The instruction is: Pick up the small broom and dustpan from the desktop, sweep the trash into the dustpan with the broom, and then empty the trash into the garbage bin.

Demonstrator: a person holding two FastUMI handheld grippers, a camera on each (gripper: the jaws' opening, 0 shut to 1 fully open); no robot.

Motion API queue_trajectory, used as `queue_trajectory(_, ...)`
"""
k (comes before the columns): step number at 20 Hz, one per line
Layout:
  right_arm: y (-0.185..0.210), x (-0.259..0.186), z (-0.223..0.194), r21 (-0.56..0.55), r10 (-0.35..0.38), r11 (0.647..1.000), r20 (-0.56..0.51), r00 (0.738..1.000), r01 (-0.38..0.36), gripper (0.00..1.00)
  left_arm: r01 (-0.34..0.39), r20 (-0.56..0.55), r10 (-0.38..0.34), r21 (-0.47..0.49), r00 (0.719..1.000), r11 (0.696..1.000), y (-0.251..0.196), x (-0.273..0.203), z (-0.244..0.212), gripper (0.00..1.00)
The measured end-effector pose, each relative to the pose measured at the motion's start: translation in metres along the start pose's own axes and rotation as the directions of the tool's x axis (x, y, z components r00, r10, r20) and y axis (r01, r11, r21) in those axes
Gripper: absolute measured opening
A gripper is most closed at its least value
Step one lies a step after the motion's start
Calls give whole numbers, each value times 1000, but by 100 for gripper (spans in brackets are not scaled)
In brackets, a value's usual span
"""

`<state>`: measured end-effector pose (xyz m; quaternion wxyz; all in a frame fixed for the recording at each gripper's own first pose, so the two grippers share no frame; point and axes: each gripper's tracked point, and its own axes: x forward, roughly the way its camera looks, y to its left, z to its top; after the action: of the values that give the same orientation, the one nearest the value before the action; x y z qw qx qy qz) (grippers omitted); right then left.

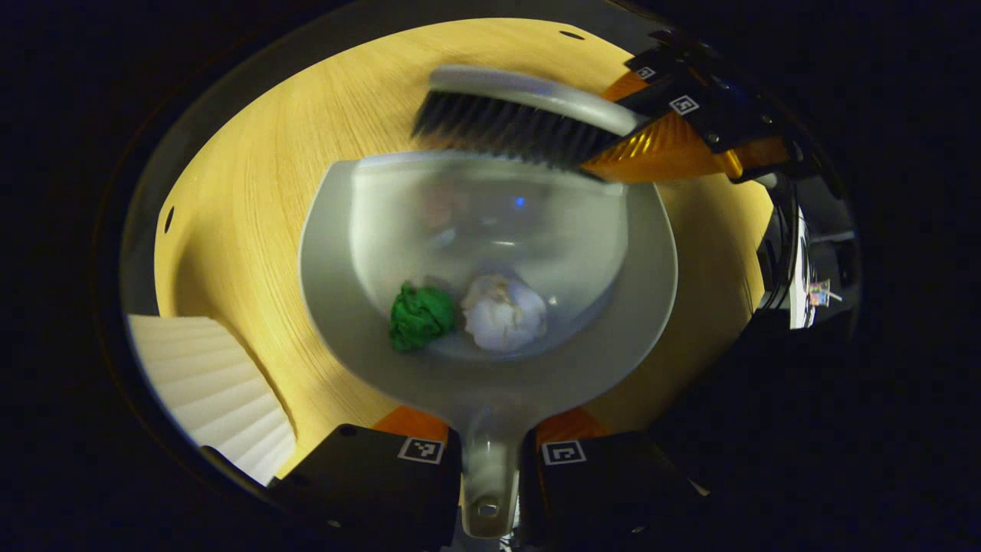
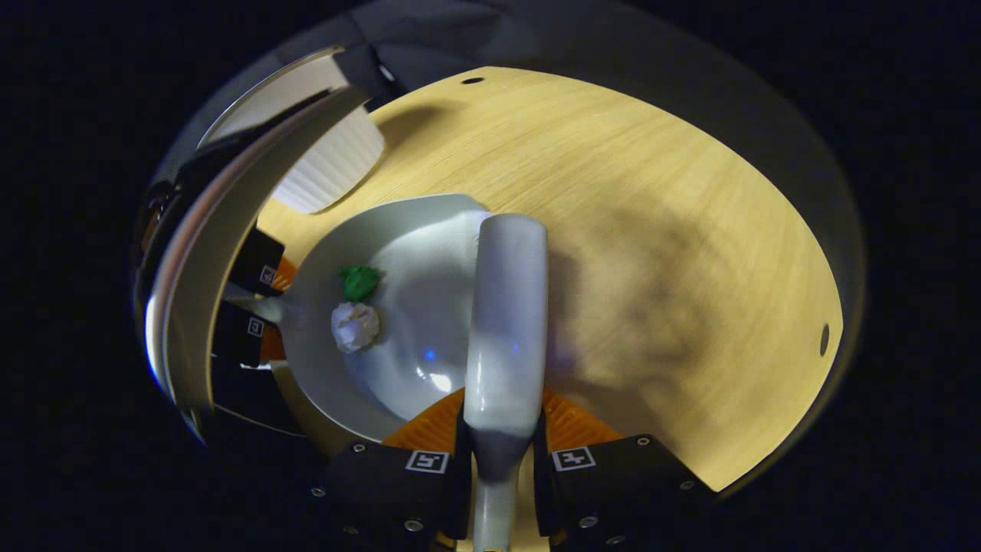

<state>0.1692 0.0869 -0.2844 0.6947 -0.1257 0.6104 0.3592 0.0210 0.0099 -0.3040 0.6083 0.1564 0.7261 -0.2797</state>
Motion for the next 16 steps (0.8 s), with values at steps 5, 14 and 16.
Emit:
queue_trajectory(5,-57,-14,-17,252,-131,958,-46,990,139,34,-8,25,13,-203,1000,979,-17,0,-7,34)
queue_trajectory(14,-29,14,-47,492,-218,834,-124,968,251,34,-49,21,66,-451,998,891,-28,8,-9,32)
queue_trajectory(16,-20,18,-53,546,-228,789,-165,960,281,34,-51,20,69,-489,997,871,-33,10,1,32)
